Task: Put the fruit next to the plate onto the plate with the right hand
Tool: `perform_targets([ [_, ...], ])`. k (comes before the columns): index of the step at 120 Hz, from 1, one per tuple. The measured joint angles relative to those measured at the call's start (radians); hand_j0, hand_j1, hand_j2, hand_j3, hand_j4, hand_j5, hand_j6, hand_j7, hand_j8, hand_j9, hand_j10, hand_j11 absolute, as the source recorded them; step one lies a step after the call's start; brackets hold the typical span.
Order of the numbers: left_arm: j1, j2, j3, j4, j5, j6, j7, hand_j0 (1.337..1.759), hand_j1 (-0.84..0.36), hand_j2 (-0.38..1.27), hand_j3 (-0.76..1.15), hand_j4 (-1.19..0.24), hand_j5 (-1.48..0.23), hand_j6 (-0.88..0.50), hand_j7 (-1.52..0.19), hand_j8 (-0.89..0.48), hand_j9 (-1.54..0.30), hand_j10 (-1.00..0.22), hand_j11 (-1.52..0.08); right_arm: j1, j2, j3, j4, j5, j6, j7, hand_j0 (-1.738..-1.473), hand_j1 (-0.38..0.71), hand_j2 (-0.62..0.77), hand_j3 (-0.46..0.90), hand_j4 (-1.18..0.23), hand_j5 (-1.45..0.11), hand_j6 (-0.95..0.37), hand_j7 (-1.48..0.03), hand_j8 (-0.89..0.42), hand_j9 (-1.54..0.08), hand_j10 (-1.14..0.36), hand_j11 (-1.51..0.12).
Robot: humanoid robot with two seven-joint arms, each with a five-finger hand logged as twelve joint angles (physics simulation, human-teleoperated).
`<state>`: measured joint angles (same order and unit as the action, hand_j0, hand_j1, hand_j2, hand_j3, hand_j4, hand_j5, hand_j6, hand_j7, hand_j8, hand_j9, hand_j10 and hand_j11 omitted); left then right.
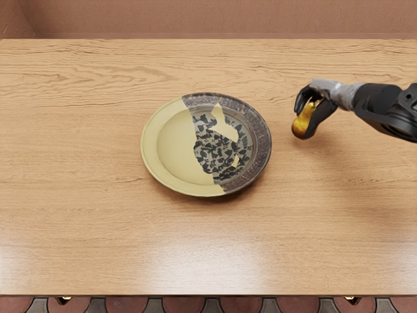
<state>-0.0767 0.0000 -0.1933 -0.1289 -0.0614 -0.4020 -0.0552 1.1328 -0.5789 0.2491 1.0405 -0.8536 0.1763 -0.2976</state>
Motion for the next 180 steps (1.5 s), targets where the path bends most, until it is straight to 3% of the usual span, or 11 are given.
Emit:
perform_targets([
  [48,0.004,0.000,0.000,0.001,0.001,0.000,0.000,1.658,0.33,0.00,0.00,-0.01,-0.02,-0.01,-0.02,-0.01,-0.02,-0.01,-0.02,0.056,-0.014,0.019,0.060,0.056,0.032,-0.010,-1.658,0.29,0.60,0.00,-0.83,-1.20,-0.55,-1.13,-0.42,-1.19,-0.77,-1.21],
  [68,0.009,0.000,0.000,0.004,0.001,0.000,0.000,1.658,0.33,0.00,0.00,-0.01,-0.02,-0.01,-0.02,-0.01,-0.02,-0.01,-0.02,0.092,-0.004,0.022,0.093,0.071,0.035,-0.041,-1.658,0.30,0.59,0.00,-0.83,-1.21,-0.55,-1.13,-0.41,-1.20,-0.77,-1.22],
  [101,0.012,0.000,0.000,0.006,0.001,0.000,0.000,1.658,0.33,0.00,0.00,-0.01,-0.02,-0.01,-0.02,-0.01,-0.02,-0.01,-0.02,0.153,0.079,0.018,0.104,0.110,0.027,-0.093,-1.658,0.30,0.61,0.00,-0.84,-1.21,-0.54,-1.13,-0.41,-1.21,-0.77,-1.23],
  [145,0.013,0.000,0.000,0.006,0.001,0.000,0.000,1.658,0.33,0.00,0.00,-0.01,-0.02,-0.01,-0.02,-0.01,-0.02,-0.01,-0.02,0.180,0.219,0.019,0.105,0.116,0.003,-0.127,-1.658,0.30,0.61,0.00,-0.84,-1.22,-0.53,-1.13,-0.40,-1.21,-0.76,-1.22],
  [180,0.012,0.000,0.000,0.006,0.002,0.000,0.000,1.658,0.33,0.00,0.00,-0.01,-0.02,-0.01,-0.02,-0.01,-0.02,-0.01,-0.02,0.191,0.289,0.021,0.101,0.117,-0.020,-0.132,-1.658,0.30,0.60,0.00,-0.84,-1.21,-0.54,-1.13,-0.41,-1.21,-0.77,-1.23],
])
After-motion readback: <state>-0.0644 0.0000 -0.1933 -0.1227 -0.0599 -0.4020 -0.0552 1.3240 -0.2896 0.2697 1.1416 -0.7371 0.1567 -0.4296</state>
